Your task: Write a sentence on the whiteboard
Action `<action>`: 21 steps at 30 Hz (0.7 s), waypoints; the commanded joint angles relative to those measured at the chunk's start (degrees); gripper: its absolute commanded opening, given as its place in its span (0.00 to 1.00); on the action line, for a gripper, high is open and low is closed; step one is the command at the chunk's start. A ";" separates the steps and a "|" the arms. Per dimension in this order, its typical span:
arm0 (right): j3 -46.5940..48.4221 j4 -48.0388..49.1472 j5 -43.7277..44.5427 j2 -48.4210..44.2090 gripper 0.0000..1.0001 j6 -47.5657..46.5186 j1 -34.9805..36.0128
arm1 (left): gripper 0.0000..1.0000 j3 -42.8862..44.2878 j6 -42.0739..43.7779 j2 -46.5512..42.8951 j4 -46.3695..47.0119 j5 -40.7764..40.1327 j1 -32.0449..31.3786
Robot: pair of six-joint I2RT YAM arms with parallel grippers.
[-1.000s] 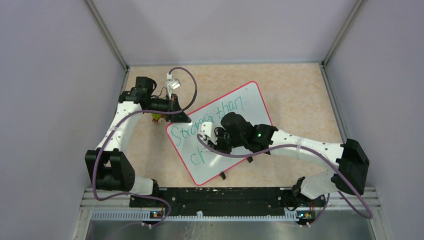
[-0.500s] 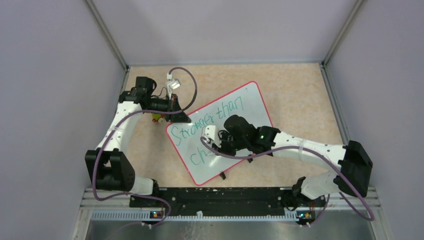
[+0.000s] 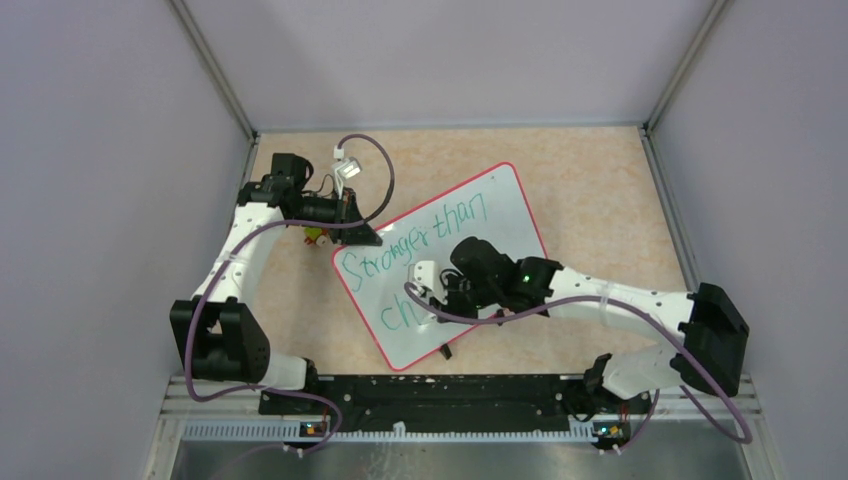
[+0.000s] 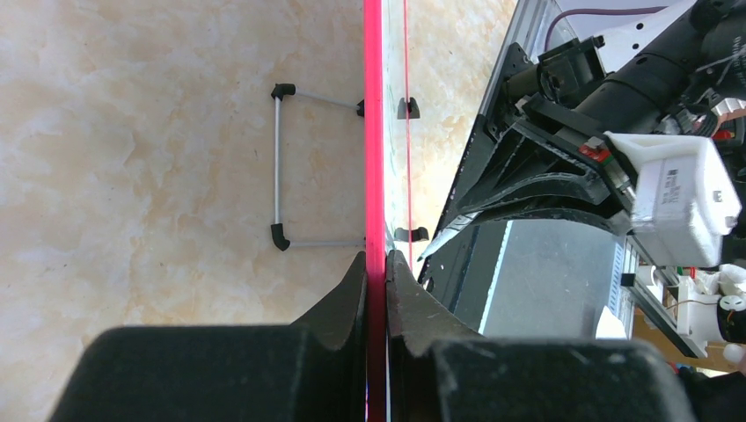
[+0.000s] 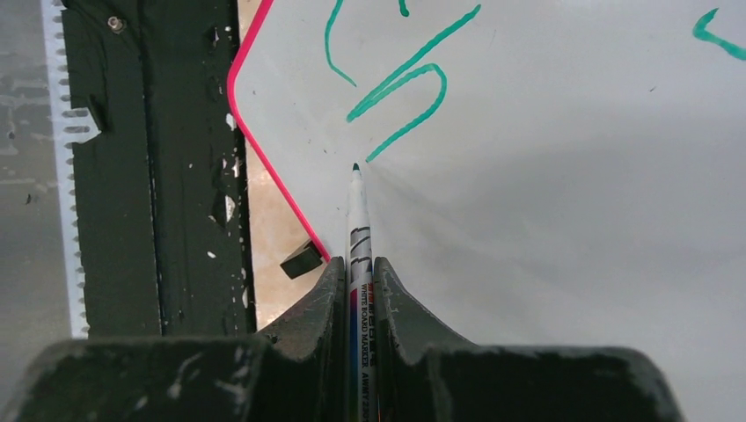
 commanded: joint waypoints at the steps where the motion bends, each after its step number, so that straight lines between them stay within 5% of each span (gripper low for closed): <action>1: 3.95 0.10 -2.41 -4.54 0.00 0.39 -0.28 | 0.00 1.76 3.48 -1.22 2.29 -1.46 -0.93; 21: 5.65 2.73 8.56 -2.11 0.00 2.70 -2.30 | 0.00 1.82 3.48 -1.58 2.05 -1.14 -0.93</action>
